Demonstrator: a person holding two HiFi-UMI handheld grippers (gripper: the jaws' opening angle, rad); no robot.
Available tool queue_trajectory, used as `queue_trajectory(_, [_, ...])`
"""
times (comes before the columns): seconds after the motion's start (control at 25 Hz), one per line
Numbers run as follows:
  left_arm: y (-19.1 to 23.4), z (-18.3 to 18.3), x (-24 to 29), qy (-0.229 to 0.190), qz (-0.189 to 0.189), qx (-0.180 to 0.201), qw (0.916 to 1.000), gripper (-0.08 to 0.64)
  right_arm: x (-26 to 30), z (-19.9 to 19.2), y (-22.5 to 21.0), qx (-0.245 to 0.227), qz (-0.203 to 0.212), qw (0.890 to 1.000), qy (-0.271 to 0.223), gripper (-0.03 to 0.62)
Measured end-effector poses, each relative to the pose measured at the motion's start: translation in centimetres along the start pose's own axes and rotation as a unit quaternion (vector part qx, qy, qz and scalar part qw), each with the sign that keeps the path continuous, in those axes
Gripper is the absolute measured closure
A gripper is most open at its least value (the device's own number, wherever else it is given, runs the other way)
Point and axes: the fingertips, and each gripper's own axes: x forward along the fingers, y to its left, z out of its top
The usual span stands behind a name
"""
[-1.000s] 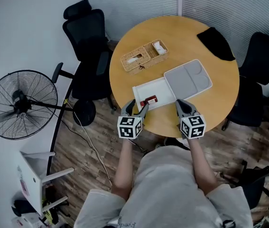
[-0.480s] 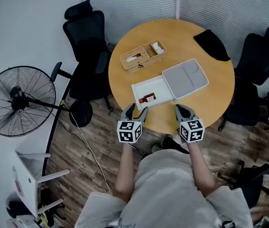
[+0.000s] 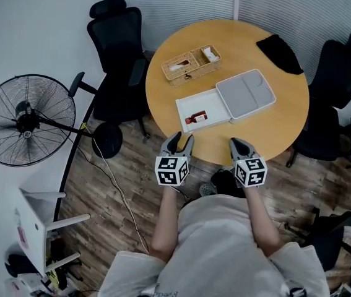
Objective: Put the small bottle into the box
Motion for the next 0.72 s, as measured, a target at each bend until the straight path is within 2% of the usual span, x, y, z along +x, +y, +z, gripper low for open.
queue_trajectory(0.28, [-0.3, -0.6, -1.4, -0.016, 0.009, -0.009, 0.9998, 0.413, 0.3, -0.1, 0.7, 0.012, 0.009, 1.0, -0.004, 0.574])
queue_trajectory(0.56, [-0.9, 0.4, -2.1, -0.041, 0.015, -0.004, 0.999, 0.53, 1.2, 1.7, 1.7, -0.002, 0.024, 1.0, -0.017, 0.574])
queue_trajectory(0.72, [-0.8, 0.5, -2.4, -0.046, 0.017, -0.003, 0.9988, 0.532, 1.7, 1.0, 2.6, -0.015, 0.036, 0.999, -0.005, 0.575])
